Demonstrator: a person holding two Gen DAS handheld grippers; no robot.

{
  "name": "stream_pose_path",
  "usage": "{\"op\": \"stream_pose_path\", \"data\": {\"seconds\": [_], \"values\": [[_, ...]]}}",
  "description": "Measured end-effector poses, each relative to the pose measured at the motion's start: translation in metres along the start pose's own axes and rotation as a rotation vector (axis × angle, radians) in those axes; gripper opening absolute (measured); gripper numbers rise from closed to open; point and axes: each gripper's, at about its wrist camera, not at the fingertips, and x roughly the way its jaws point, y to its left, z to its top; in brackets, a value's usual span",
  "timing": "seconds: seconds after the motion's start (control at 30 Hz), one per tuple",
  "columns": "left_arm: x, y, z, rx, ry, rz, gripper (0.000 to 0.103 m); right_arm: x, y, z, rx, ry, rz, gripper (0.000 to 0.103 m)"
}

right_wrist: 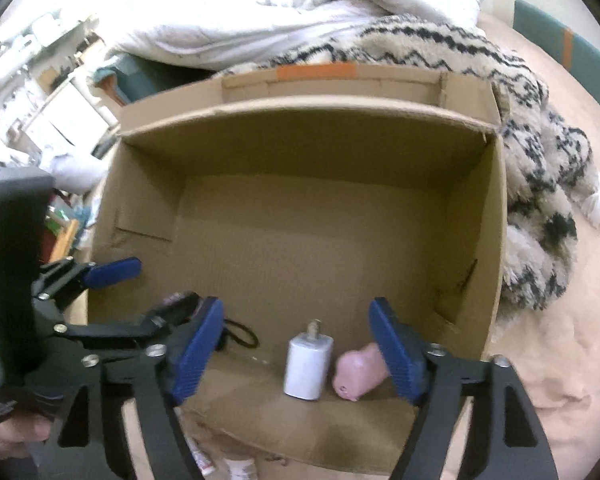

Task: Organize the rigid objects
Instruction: 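Lower both held pink items into the box and open both grippers, then withdraw both grippers from the box toward the pill bottles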

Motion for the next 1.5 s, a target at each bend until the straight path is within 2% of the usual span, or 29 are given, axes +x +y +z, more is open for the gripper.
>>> {"op": "stream_pose_path", "data": {"seconds": [0.07, 0.23, 0.5, 0.73, 0.9, 1.2, 1.37, 1.5], "values": [[-0.002, 0.000, 0.001, -0.006, 0.001, -0.015, 0.087, -0.006, 0.001, 0.001, -0.007, -0.032, 0.001, 0.103], [-0.007, -0.002, 0.005, 0.000, -0.007, -0.036, 0.087, -0.015, 0.006, 0.001, -0.045, -0.084, -0.021, 0.103], [-0.028, 0.005, 0.003, -0.034, -0.053, -0.023, 0.088, -0.023, -0.001, 0.004, -0.002, -0.092, -0.020, 0.103], [-0.056, 0.023, 0.005, -0.095, -0.077, -0.029, 0.088, -0.049, -0.001, -0.005, 0.013, -0.130, -0.026, 0.103], [-0.081, 0.034, -0.011, -0.118, -0.092, -0.021, 0.088, -0.069, 0.003, -0.016, 0.003, -0.161, -0.046, 0.103], [-0.115, 0.058, -0.063, -0.146, -0.106, -0.003, 0.088, -0.081, 0.005, -0.057, 0.034, -0.129, -0.071, 0.103], [-0.113, 0.068, -0.087, -0.190, -0.103, 0.000, 0.088, -0.081, 0.008, -0.079, 0.053, -0.100, -0.077, 0.103], [-0.107, 0.075, -0.093, -0.218, -0.080, 0.003, 0.088, -0.081, 0.011, -0.092, 0.066, -0.084, -0.076, 0.103]]}}
